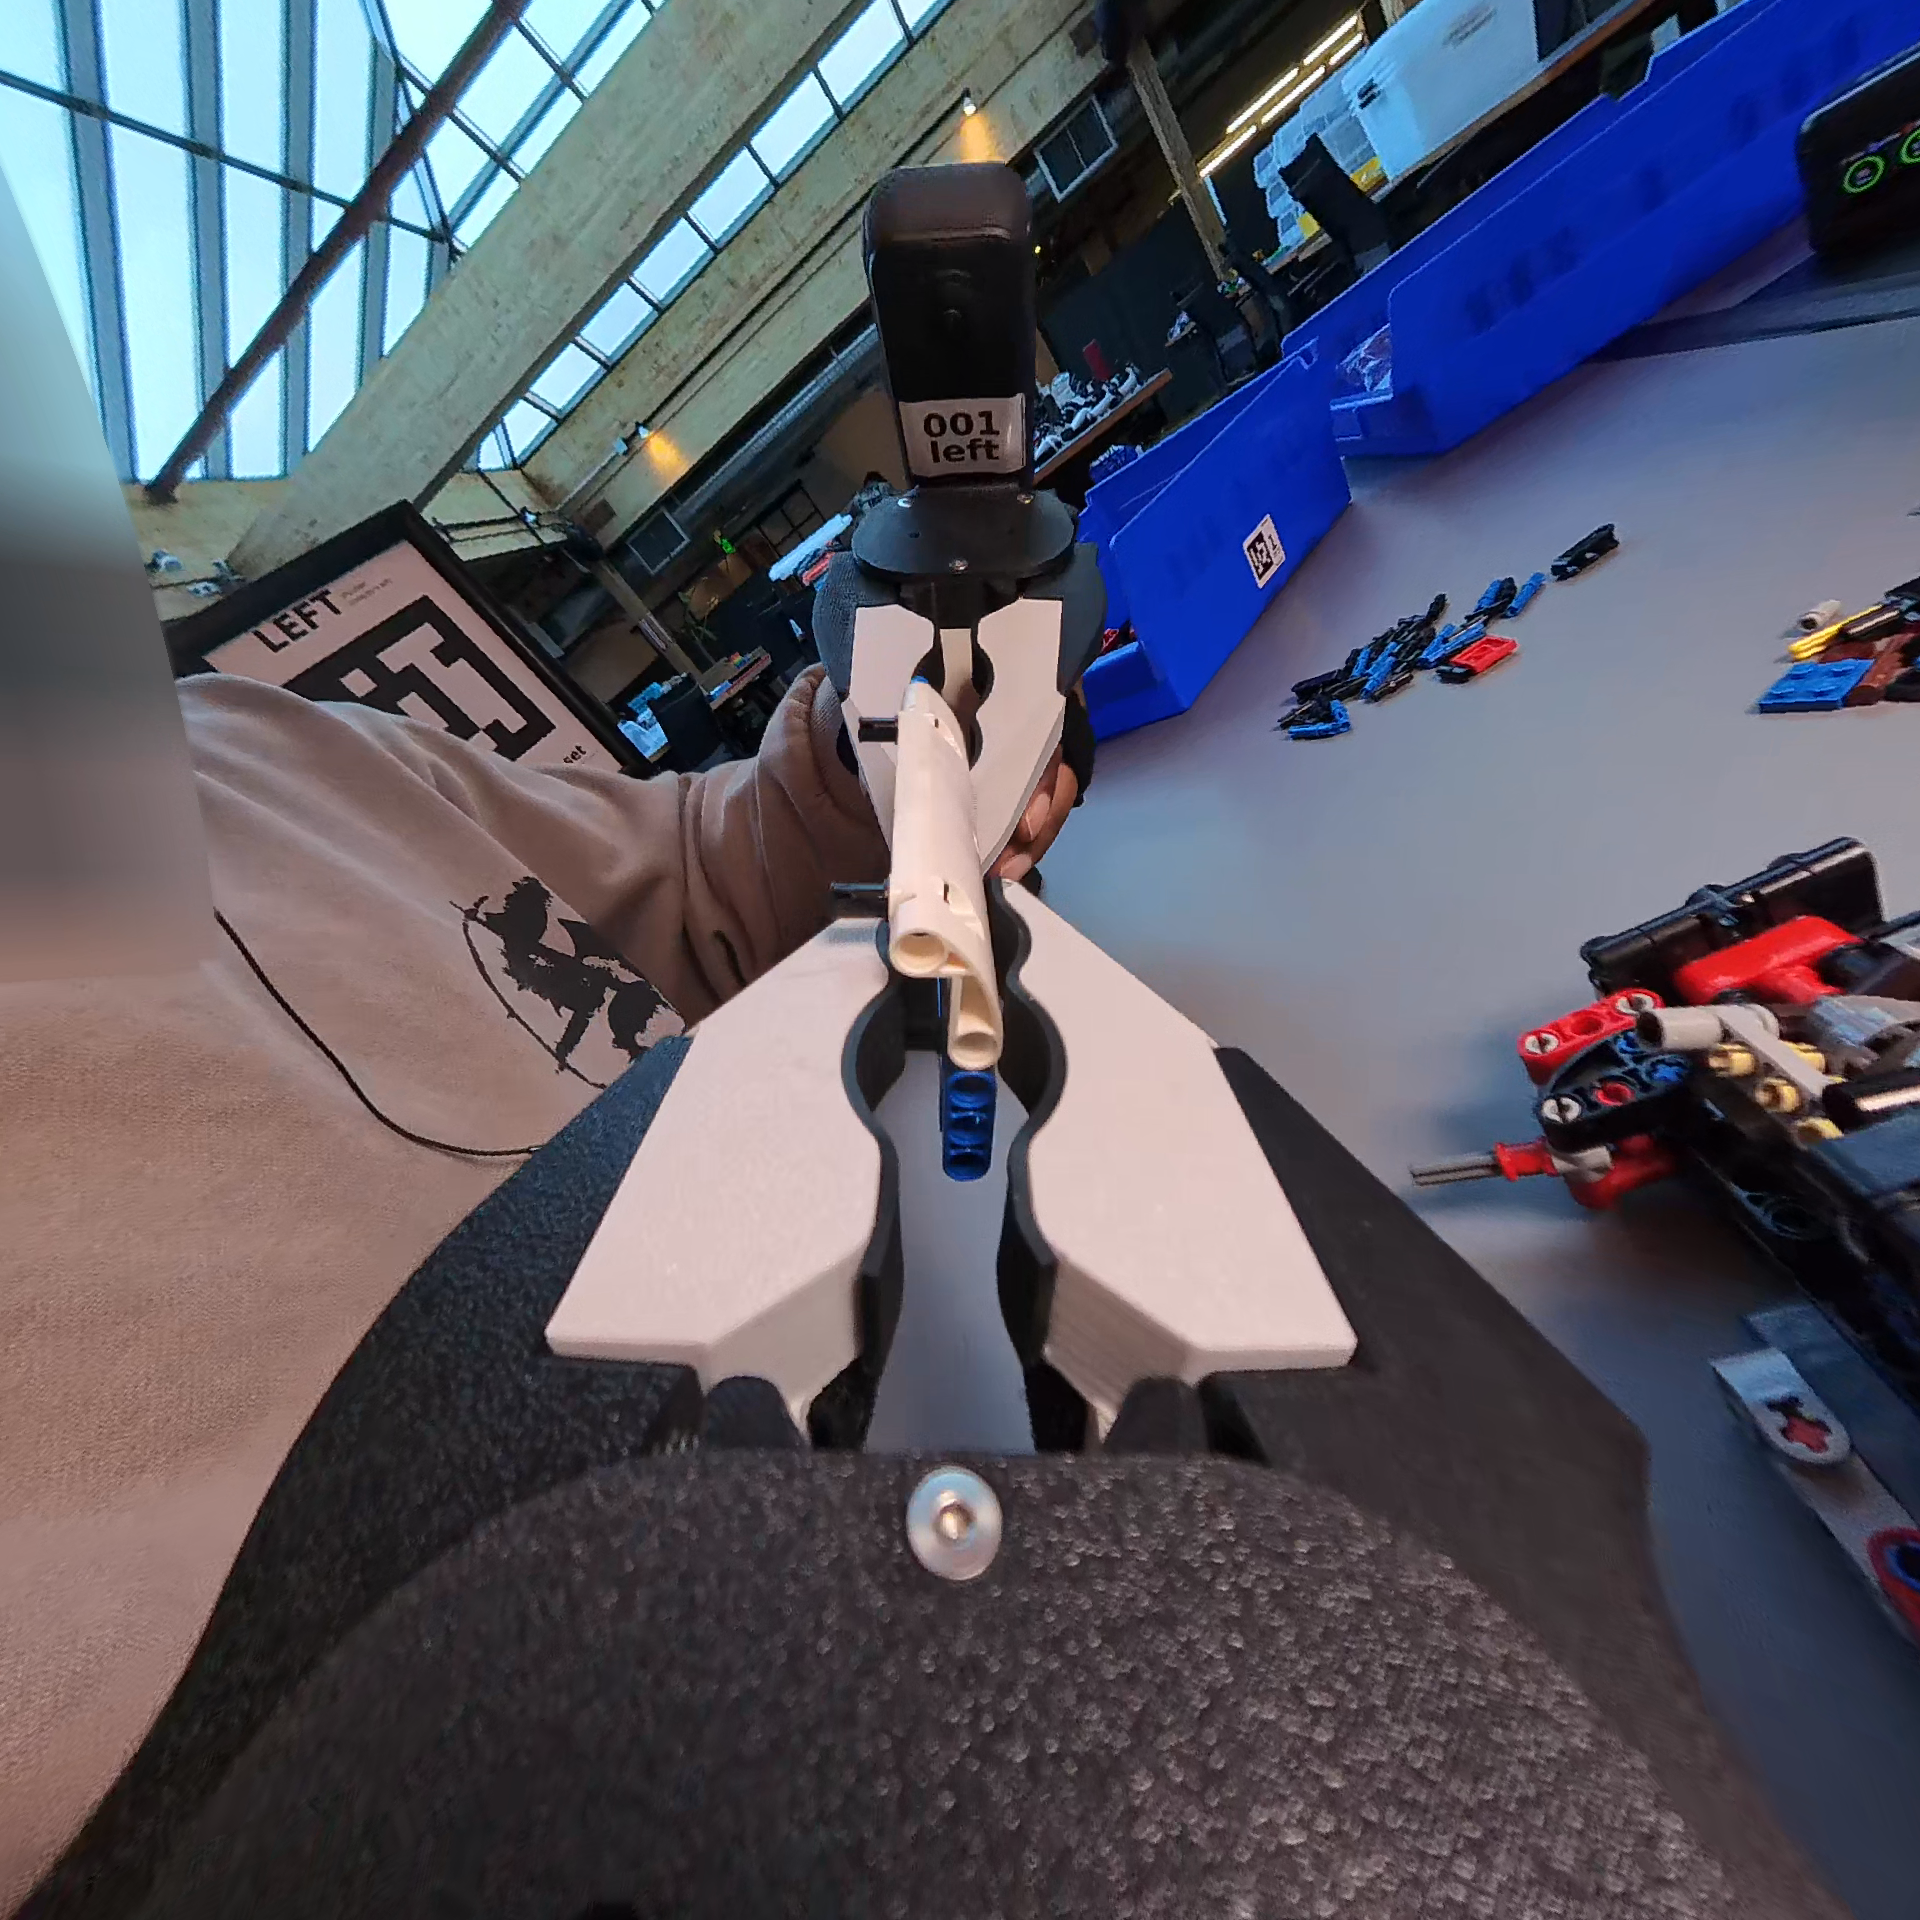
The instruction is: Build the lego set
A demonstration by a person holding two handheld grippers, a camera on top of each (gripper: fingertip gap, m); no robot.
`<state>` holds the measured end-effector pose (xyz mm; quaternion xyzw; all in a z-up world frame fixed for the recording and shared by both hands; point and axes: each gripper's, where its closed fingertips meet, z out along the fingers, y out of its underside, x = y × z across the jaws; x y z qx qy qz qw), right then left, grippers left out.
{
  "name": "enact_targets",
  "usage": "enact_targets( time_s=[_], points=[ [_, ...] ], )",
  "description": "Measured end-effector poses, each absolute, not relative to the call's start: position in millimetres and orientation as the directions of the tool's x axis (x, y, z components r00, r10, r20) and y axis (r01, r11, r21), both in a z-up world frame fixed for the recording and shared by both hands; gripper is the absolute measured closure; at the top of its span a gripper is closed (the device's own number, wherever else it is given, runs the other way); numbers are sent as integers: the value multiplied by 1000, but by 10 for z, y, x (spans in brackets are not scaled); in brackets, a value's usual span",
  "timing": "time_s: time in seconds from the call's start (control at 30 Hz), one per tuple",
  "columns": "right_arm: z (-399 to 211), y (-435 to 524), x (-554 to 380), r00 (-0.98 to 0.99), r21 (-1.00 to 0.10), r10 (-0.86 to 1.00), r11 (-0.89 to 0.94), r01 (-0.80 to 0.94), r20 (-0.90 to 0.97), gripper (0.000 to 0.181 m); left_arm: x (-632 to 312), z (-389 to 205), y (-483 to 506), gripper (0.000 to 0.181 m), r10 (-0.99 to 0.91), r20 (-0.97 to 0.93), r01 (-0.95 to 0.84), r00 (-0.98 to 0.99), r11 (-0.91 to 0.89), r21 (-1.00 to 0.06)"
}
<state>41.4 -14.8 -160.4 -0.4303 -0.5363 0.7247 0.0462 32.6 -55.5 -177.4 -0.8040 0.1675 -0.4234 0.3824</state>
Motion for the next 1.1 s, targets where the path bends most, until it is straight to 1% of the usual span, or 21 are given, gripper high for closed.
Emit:
enact_targets(
  time_s=[0.17, 0.3, 0.4, 0.53, 0.67, 1.03, 1.1],
  points=[
    [-1609, -178, 428, -633, -840, 553, -383, 384, -542, 172, 328, -1766, -577, 176, -586, 590, 53, 555, -684, -728],
    [-1592, -179, 441, -636, -851, 567, -370, 372, -524, 172, 315, -1685, -559, 176, -589, 636, 144, 499, -667, -731],
    [-1620, -174, 424, -623, -863, 597, -350, 365, -506, 172, 288, -1691, -538, 176, -589, 635, 190, 500, -641, -743],
    [-1633, -162, 423, -618, -856, 592, -357, 375, -517, 173, 301, -1709, -526, 176, -593, 626, 225, 507, -609, -760],
    [-1674, -182, 422, -613, -851, 590, -347, 395, -526, 173, 306, -1752, -547, 176, -597, 634, 234, 492, -611, -756],
    [-1739, -195, 365, -583, -807, 558, -399, 436, -591, 175, 322, -1820, -535, 177, -593, 657, 272, 465, -611, -744],
    [-1756, -218, 347, -579, -800, 552, -400, 447, -600, 175, 362, -1808, -527, 181, -603, 654, 269, 456, -607, -747]
  ],
)
